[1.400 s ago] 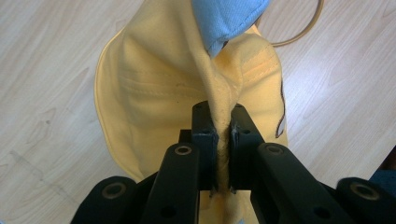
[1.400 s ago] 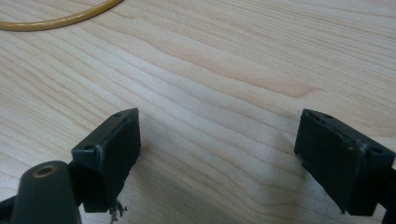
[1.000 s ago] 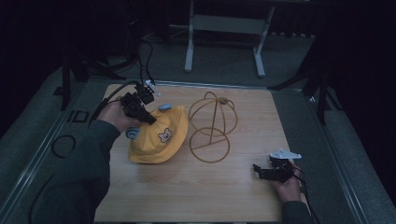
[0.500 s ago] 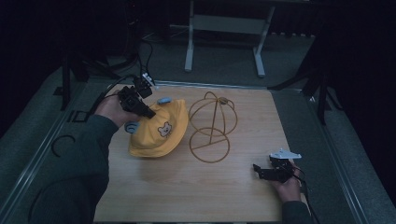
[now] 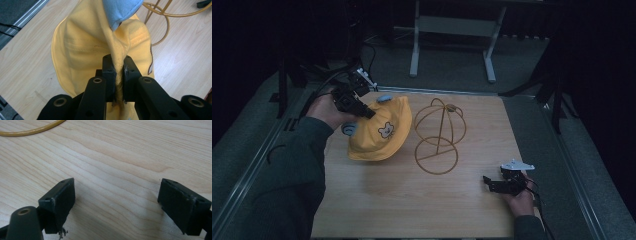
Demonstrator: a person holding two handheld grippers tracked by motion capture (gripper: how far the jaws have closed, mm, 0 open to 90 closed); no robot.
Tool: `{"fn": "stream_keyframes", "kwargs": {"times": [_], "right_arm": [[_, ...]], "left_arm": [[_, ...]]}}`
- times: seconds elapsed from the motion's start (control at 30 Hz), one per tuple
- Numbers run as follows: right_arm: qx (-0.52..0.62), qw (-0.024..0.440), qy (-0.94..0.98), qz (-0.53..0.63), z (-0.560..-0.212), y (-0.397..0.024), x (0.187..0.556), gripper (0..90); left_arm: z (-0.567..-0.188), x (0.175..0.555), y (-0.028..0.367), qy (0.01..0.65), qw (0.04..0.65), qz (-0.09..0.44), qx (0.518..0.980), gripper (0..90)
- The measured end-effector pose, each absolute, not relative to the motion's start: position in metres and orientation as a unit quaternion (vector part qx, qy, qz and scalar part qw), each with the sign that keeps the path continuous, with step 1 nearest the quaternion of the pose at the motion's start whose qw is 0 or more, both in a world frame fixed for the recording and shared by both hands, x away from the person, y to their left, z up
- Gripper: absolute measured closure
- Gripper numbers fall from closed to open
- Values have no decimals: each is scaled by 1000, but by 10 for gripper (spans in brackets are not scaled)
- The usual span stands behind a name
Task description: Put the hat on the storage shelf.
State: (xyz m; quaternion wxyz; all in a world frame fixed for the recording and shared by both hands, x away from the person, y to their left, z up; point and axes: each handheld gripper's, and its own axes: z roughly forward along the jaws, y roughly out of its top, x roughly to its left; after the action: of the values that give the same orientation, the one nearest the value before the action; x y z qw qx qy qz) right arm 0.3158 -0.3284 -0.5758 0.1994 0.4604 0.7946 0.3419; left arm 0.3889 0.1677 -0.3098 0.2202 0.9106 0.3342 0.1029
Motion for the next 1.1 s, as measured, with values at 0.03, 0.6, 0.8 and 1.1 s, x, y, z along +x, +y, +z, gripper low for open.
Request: {"fn": "stream_keyframes", "kwargs": {"times": [0.03, 0.6, 0.8, 1.1], "right_arm": [[460, 200, 795, 341, -576, -328, 316, 144], [459, 200, 796, 341, -576, -329, 316, 144], [461, 199, 795, 341, -576, -328, 316, 144], [460, 199, 795, 341, -576, -328, 316, 144]], "left_arm": [[-309, 389, 168, 333, 219, 105, 911, 830], [-288, 390, 160, 324, 232, 121, 909, 830], [-282, 389, 160, 323, 237, 128, 907, 830], [-276, 390, 159, 320, 238, 134, 907, 830]]}}
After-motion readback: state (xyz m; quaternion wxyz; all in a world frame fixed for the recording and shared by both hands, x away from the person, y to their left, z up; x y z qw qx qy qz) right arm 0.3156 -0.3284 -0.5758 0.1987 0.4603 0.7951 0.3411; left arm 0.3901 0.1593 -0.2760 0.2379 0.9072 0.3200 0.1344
